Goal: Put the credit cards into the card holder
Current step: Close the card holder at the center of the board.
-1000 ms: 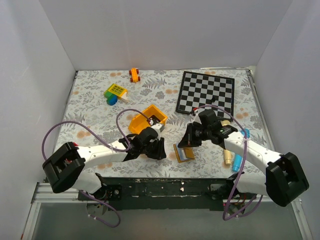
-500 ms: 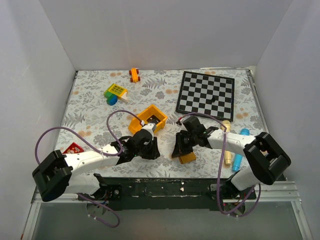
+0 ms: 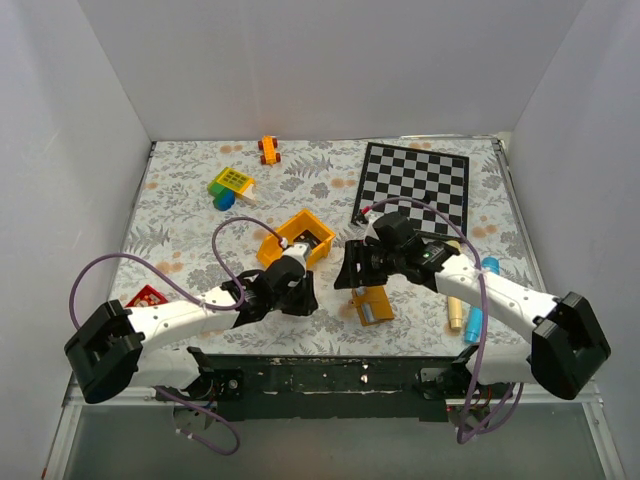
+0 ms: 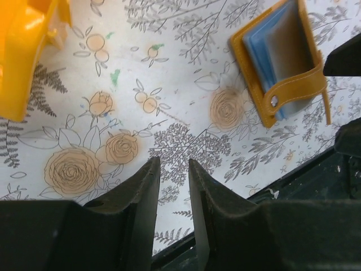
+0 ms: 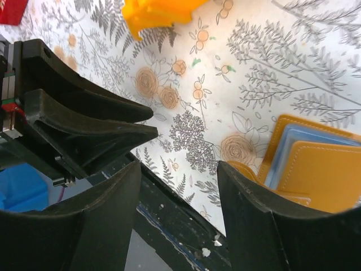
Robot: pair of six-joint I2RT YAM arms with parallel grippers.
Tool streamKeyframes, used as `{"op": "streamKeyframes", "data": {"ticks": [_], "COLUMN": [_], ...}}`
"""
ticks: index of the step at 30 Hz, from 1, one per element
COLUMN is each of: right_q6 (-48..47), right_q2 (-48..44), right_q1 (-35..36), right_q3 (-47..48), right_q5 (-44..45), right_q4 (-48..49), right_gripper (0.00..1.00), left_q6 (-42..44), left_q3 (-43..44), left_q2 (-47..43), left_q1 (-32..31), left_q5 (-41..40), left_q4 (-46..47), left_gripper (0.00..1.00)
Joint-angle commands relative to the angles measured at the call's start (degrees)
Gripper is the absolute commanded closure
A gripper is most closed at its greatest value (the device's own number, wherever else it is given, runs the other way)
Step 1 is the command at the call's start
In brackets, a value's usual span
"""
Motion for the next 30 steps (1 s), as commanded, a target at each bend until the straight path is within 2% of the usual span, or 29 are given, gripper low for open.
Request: {"op": "streamKeyframes", "data": {"ticks": [1, 4, 8, 13, 19, 22, 30], "right_q6": [-2.2, -2.4, -2.0, -1.1, -2.2, -2.3, -2.9], "right_q2": [-4.9, -8.4, -9.2, -9.0, -9.1, -6.6, -0.4], "right_q1": [-1.2, -2.6, -4.7, -5.5, -5.5, -5.5, -5.5], "right_q3": [1.2, -1.5, -4.5, -8.7, -12.7, -13.0, -13.3], "right_q5": [7.2, 12.2, 20.1, 22.9, 12.9, 11.6, 10.8], "right_q4": [-6.9, -9.2, -13.8, -13.6, -3.9, -2.3, -0.7], "right_gripper": [0.36, 0.38, 0.48, 0.55, 0.74, 0.81, 0.83], "left_q6": [3.4, 5.9, 8.0, 10.1, 10.3, 10.0, 10.1], "left_q3": [4.8, 8.0, 13.1, 19.5, 23.0, 23.0, 23.5], "left_q2": [-0.4, 0.6, 3.7, 7.8, 12.2, 13.4, 18.8], "left_q1": [0.4, 0.3, 0.4, 0.3, 0.4, 0.4, 0.4], "left_q5": [-2.2, -2.8, -1.1, 1.2, 3.9, 6.2, 11.4], "left_q4": [1.2, 1.4, 1.8, 2.9, 4.1, 5.0, 8.4], "left_gripper": [0.73, 0.72, 0.72, 0.72, 0.72, 0.73, 0.73]}}
